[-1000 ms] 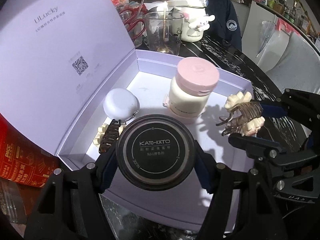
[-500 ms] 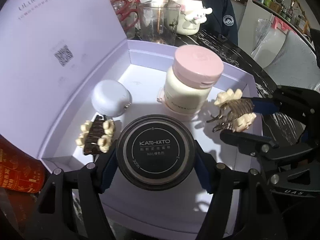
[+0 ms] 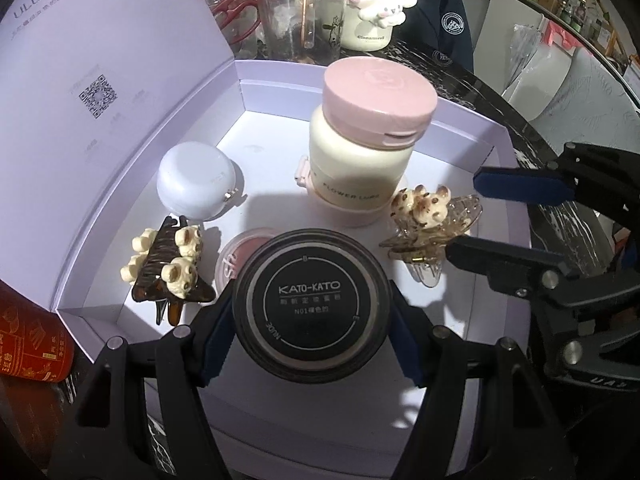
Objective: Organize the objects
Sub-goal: 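Lower the black tin and pearl hair clip into the box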
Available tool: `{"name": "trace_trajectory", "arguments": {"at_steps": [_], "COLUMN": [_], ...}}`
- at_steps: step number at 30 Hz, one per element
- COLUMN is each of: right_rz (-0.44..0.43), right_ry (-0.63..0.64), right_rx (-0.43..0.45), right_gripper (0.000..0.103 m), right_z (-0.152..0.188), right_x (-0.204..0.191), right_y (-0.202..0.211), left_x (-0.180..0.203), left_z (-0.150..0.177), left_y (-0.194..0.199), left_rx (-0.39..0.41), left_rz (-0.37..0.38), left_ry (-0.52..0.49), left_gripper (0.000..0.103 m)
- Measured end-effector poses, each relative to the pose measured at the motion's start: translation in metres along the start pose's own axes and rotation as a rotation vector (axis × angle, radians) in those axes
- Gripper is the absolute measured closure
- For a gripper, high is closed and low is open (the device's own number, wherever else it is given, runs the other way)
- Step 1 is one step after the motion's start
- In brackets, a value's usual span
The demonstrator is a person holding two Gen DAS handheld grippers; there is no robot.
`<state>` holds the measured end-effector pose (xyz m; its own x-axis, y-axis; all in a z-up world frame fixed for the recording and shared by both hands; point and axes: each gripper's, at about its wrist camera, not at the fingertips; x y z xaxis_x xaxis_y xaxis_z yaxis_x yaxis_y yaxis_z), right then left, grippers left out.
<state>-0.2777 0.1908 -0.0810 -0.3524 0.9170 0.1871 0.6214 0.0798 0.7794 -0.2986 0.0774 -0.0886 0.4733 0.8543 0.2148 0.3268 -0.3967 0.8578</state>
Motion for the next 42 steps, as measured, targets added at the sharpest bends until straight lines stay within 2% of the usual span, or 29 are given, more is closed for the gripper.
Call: {"name": "trace_trajectory", "arguments": {"at_steps": [10,19,22,31,34,36,37,40,42], "right_rz": [0.017,0.033,0.045,0.06,0.062,0.072,0.072,0.07,0.075], "right_ry": [0.007,-0.024,-0.034,-0.086,-0.084,-0.084,-0.087,-0.092,-0.094], "right_rx": [0.005,-0.018,-0.017,-0.009,-0.011,-0.012,-0.011,0.007,0.013], "right_gripper": [0.072,0.072,0.072,0.072,0.072,0.072,0.072,0.072,0.072], "right_z": [-0.007,0.001,0.001,0.004,0.005,0.005,0.005,0.005,0.005], "right_x": [0.0,0.006,0.005,0.007,0.003,0.001,-0.001,-0.002,-0.002], "right_y": [-0.001,-0.001,0.001,0.014,0.017,0.018,0.02,0.025,0.028], "left_x": [-0.004,0.006,0.011,0.025,0.012,0.019,0.019,0.016,0.016], "left_z": [0.0,0.004,0.004,0.009,0.024,0.031,0.03,0.024,0.02], "left_y": [0.001,0.003,0.003,0.023,0.021,0.024,0.026,0.034,0.035], "left_rx": [-0.004,-0.009,-0.004,0.054,0.054,0.059,0.061,0.089,0.096], "left_rz": [0.007,0.017,-0.001,-0.046,0.006,-0.043,-0.048,-0.002,-0.014], "left_ry": [0.012,-0.004,-0.013,-0.054,0.0,-0.056,-0.046,-0.002,-0.011], "left_gripper": [0.036,0.036,0.036,0.036,0.037,0.036,0.036,0.036,0.036]}}
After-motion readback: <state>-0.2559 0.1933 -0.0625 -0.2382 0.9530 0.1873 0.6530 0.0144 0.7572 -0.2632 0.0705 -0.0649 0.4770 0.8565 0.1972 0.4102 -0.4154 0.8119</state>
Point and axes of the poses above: each gripper's, at about its wrist camera, not at the fingertips, and y roughly against the way its jaws point, x to its right, z to its underside, and after that the axes turned 14 degrees about z, right-handed
